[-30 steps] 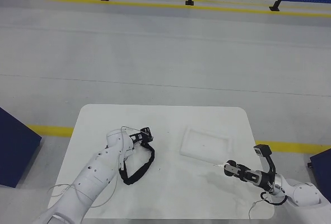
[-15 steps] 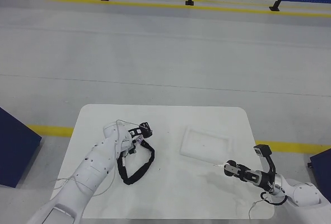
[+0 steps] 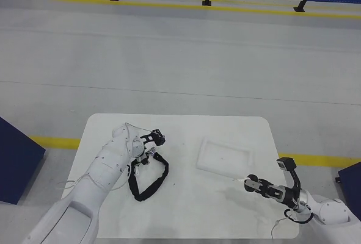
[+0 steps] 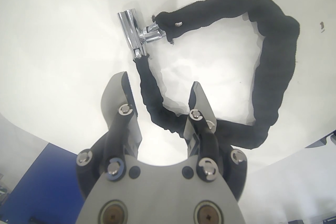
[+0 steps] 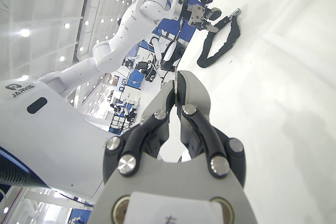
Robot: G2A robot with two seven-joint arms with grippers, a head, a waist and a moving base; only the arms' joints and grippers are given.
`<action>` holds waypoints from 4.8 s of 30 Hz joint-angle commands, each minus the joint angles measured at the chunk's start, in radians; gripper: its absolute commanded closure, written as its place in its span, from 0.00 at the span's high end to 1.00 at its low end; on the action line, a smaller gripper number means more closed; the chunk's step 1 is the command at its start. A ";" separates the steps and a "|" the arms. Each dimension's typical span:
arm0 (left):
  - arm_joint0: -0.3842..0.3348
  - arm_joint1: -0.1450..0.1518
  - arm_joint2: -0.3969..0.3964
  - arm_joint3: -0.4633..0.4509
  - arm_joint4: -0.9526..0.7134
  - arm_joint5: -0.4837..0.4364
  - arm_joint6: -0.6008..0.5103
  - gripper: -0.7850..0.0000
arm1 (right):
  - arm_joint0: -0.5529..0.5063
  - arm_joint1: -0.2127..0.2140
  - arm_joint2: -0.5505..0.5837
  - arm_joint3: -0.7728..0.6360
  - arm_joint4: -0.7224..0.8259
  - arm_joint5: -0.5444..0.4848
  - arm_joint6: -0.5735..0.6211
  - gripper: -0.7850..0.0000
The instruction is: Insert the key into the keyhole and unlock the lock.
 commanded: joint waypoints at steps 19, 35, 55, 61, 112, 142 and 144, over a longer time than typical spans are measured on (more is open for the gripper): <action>-0.097 -0.076 0.051 0.245 -0.033 -0.013 0.052 0.64 | 0.000 0.000 0.000 0.000 0.000 0.000 0.000 0.00; -0.112 -0.096 0.060 0.281 -0.047 -0.024 0.037 1.00 | 0.000 0.000 0.000 0.000 0.000 0.000 0.000 0.00; -0.101 -0.074 0.048 0.294 -0.055 0.006 0.080 1.00 | 0.000 0.000 0.000 0.000 0.000 0.000 0.000 0.00; -0.101 -0.065 0.037 0.314 -0.079 -0.010 0.083 1.00 | 0.000 0.000 0.000 0.000 0.000 0.000 0.000 0.00; -0.018 -0.052 0.131 0.181 0.121 0.350 0.176 0.00 | 0.000 0.000 0.000 0.000 0.000 0.000 0.000 0.00; 0.452 0.149 -0.061 -0.632 0.689 0.896 0.302 0.00 | 0.000 0.000 0.000 0.000 0.000 0.000 0.000 0.00; 0.502 0.167 -0.099 -0.708 0.719 0.871 0.338 0.00 | 0.000 0.000 0.000 0.000 0.000 0.000 0.000 0.00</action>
